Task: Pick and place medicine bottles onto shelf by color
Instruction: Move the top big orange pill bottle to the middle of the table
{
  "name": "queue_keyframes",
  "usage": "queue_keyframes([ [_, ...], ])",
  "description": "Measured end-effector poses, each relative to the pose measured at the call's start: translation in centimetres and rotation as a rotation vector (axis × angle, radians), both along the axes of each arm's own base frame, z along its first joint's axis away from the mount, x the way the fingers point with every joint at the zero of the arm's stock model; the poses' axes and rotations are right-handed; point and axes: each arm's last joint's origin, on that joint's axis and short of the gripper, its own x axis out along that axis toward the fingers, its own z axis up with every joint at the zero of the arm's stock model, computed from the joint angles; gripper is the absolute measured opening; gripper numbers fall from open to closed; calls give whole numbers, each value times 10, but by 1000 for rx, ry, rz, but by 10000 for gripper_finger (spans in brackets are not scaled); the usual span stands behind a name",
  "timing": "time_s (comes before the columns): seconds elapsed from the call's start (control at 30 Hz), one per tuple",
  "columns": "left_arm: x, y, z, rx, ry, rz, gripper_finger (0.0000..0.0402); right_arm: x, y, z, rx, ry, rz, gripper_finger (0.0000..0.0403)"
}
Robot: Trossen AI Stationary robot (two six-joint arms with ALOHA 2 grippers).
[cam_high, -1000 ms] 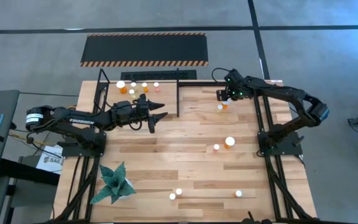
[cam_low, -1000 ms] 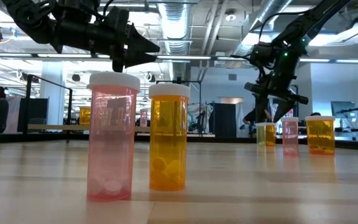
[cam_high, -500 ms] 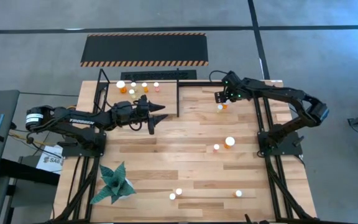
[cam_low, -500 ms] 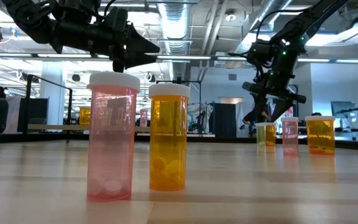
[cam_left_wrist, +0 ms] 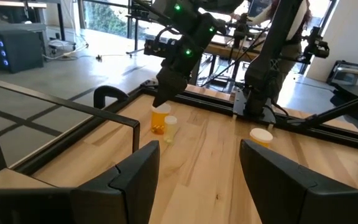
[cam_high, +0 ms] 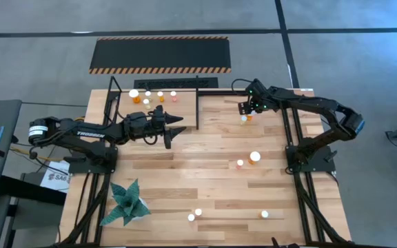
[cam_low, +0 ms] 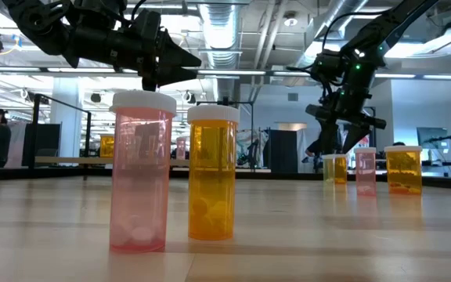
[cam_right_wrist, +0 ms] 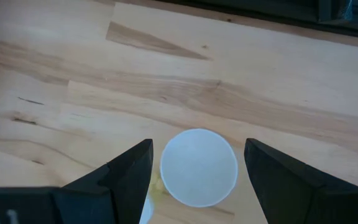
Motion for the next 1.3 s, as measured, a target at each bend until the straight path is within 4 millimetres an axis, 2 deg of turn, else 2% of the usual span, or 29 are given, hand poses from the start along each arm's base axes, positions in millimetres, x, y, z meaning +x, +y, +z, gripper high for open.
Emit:
queue_keyframes([
  [0.2,0,0,0,0,0,0,210,2,2,0,-7,7,12,278],
  [0.43,0,0,-2,-17,15,1,210,-1,4,-9,-13,16,12,278],
  [1.3,0,0,-2,-28,17,1,210,-2,4,-10,-10,23,-19,278],
])
